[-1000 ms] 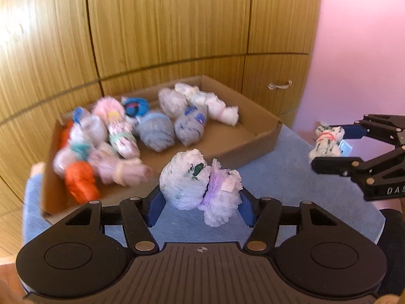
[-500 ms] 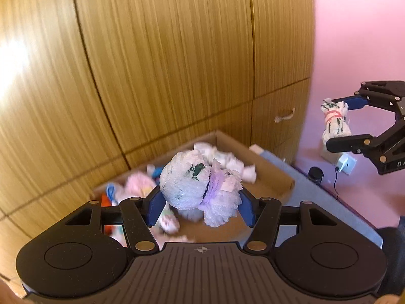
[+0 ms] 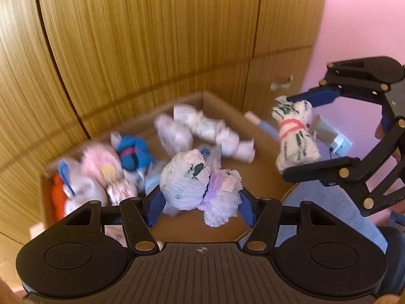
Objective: Organize objects
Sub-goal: 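Carry both held bundles over the tray and lower them inside, then open both grippers to release the bundles into the tray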
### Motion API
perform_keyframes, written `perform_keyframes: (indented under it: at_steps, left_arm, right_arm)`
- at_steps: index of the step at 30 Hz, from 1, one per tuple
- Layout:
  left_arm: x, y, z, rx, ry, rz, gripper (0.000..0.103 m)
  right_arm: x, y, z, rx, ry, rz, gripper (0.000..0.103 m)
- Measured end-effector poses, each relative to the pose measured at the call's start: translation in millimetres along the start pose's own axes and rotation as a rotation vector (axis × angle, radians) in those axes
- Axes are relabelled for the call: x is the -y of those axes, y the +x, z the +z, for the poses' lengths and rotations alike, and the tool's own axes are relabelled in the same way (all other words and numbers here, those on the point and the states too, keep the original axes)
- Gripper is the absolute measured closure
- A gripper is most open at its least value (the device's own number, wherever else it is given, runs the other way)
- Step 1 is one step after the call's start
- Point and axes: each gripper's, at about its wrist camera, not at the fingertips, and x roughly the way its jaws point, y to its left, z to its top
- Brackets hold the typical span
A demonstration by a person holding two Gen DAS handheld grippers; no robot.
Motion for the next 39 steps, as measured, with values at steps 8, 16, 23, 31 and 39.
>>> perform_keyframes:
  at_steps: [8,16,23,31,39]
  left_arm:
    - [-20.4,37.9,-16.2,-0.092,-0.096,-0.058,0.037]
    - [-17.3,46.6,-21.2,-0.102,-0.122,-0.053,0.037]
    - [-11.4,50.6,-23.8,-0.089,-0.127,-0.001,0.037]
    - [-6.8,53.2,-26.3,-0.074,-0.135,0.035,0.037]
    - [-6.9,55.0,-25.9,-0.074,-0.09,0.025,0.034]
  right_arm:
    - [2.0,43.2,-8.7,-0.104,0.01,0.05,0.039]
    - [8.3,64.6,-16.8,-0.183,0.058,0.066,0.039]
    - [8.1,67.8,-20.8,-0.204,0.059,0.057,0.039]
    - [10.2,72.8,-26.1,-0.223,0.066,0.043,0.039]
    - [11.1,73.8,-28.1,-0.227,0.06,0.049,0.037]
